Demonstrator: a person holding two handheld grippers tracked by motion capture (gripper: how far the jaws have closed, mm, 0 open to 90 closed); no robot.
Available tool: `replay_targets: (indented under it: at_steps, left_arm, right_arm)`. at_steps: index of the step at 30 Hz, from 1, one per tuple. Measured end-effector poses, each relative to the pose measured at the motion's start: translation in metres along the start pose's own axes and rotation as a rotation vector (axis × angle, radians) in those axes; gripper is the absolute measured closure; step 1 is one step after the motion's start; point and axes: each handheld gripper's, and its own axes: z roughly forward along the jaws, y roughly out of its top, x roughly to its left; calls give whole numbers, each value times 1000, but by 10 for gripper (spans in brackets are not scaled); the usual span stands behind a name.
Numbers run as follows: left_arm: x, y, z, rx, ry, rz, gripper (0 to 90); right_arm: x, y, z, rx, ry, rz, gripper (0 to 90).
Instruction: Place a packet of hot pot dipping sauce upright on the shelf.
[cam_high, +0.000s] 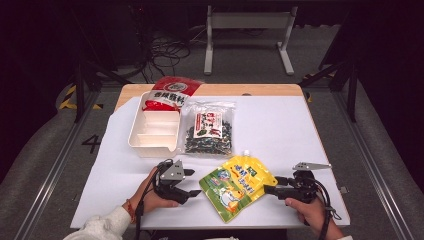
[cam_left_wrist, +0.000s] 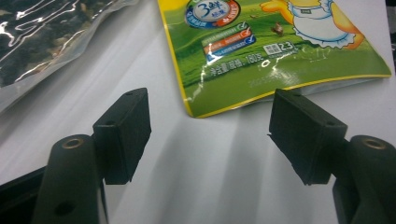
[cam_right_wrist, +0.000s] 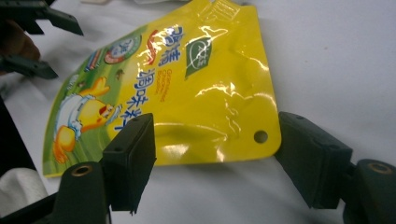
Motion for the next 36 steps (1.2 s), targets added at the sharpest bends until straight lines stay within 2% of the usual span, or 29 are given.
replay_targets:
  at_steps: [2, 3, 4, 5, 6, 10, 12, 14, 15, 18, 21, 23, 26, 27, 29, 32, 34, 36]
  left_arm:
    - [0, 0, 1, 1, -6, 0, 304]
    - [0, 0, 2, 5, -8, -2, 304]
    - [0, 1, 3, 8, -14, -3, 321]
    - [0, 1, 5, 9, -19, 0, 321]
    - [-1, 2, 6, 19, -23, 5, 327]
    - [-2, 4, 10, 29, -38, 20, 333]
    - [-2, 3, 11, 28, -43, 10, 337]
    - [-2, 3, 11, 36, -44, 19, 357]
    - [-2, 3, 11, 36, -43, 18, 355]
    - [-2, 2, 11, 33, -44, 2, 348]
    - [-3, 2, 10, 32, -39, 6, 344]
    - [-3, 2, 9, 26, -38, 9, 347]
    - [-2, 3, 6, 12, -41, 2, 341]
    - [-1, 4, 4, 4, -37, -6, 333]
    - [2, 6, 0, -20, -20, -18, 307]
    - [13, 11, -4, -66, -30, -68, 272]
    - [17, 14, -2, -64, -56, -89, 252]
    - [21, 19, 2, -54, -68, -90, 234]
  right_arm:
    - [-1, 0, 0, -6, 10, 16, 297]
    - [-2, -1, 1, -18, 21, 39, 301]
    - [-3, -1, 3, -32, 46, 83, 300]
    - [-3, -1, 3, -32, 46, 83, 300]
    - [-3, 0, 5, -40, 62, 113, 304]
    - [-3, 2, 10, -42, 80, 115, 331]
    - [-4, 5, 13, -37, 88, 122, 379]
    - [-6, 6, 15, -42, 98, 132, 419]
    - [-6, 7, 17, -41, 113, 134, 416]
    - [-5, 11, 19, -51, 103, 109, 439]
    - [-3, 15, 19, -80, 133, 92, 488]
    - [0, 19, 17, -102, 168, 58, 538]
    - [8, 26, 16, -119, 188, 8, 602]
    - [12, 30, 16, -130, 198, -24, 636]
    - [18, 36, 17, -128, 198, -60, 645]
    - [25, 44, 17, -138, 204, -99, 650]
    - [29, 48, 18, -144, 208, -124, 654]
    - [34, 53, 18, -145, 197, -157, 656]
